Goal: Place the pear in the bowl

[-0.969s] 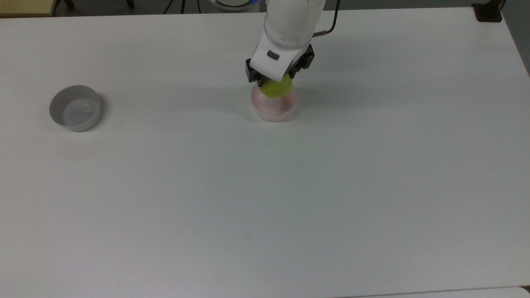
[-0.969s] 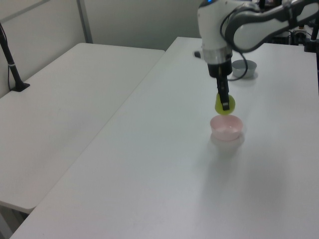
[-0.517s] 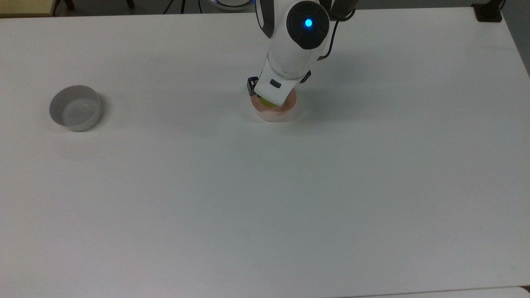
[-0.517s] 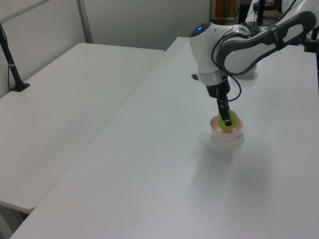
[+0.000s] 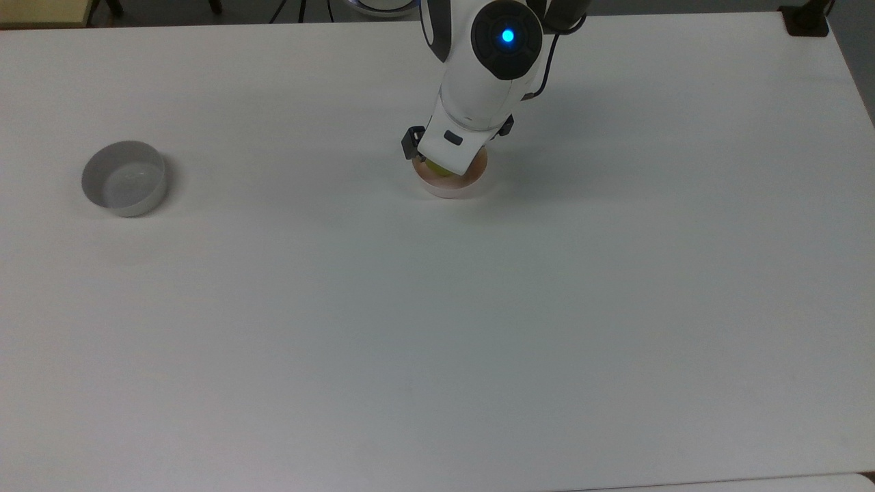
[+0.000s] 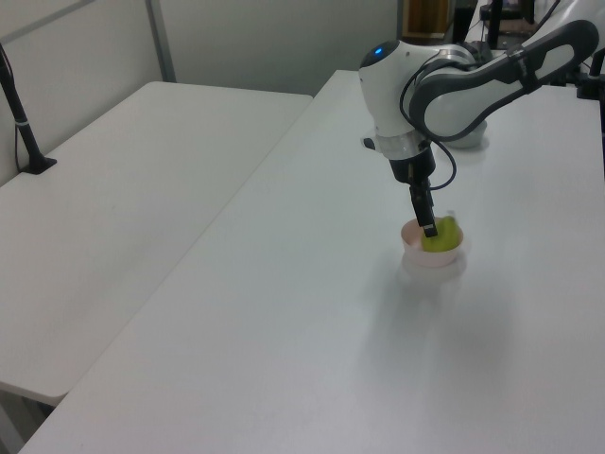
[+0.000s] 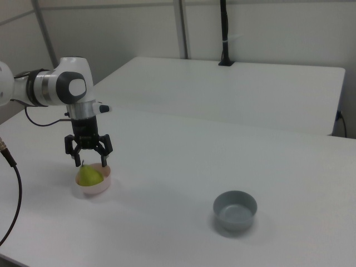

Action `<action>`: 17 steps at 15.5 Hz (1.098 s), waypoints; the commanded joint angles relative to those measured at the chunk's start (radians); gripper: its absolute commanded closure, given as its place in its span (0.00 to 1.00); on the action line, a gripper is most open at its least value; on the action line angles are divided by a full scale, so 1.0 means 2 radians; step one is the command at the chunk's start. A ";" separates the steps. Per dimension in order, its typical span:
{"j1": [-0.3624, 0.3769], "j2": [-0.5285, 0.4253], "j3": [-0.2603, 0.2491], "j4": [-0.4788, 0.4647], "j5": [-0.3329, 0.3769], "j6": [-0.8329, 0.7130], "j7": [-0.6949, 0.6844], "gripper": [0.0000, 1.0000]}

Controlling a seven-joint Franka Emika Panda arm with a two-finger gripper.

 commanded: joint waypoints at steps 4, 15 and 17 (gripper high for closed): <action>-0.008 -0.050 -0.002 0.016 0.004 -0.010 0.038 0.00; -0.145 -0.129 0.045 0.066 -0.015 -0.115 0.060 0.00; -0.181 -0.128 0.054 0.075 -0.017 -0.115 0.056 0.00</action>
